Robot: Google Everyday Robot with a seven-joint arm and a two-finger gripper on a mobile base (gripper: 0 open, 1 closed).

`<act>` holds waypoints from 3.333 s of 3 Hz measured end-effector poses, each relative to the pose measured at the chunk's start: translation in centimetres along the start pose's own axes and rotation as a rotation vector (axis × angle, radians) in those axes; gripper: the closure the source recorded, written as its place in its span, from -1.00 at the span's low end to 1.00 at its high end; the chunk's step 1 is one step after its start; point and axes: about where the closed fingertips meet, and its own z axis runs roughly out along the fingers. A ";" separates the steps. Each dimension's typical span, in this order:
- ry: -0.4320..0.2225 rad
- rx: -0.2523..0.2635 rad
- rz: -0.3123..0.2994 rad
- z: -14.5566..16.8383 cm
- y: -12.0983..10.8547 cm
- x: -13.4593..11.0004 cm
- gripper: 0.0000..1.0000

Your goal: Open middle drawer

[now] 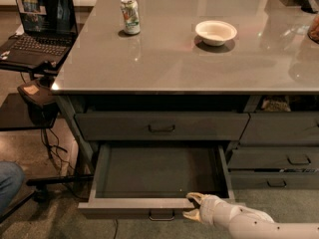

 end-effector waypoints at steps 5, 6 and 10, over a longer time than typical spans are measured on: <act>0.012 -0.003 0.032 -1.8 3.6 0.9 1.00; 0.009 -0.008 0.026 -2.8 5.2 1.2 1.00; 0.009 -0.008 0.026 -3.1 5.0 0.8 -0.30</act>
Offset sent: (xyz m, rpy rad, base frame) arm -0.3631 -0.0197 -0.1086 0.0009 -0.0613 -0.1118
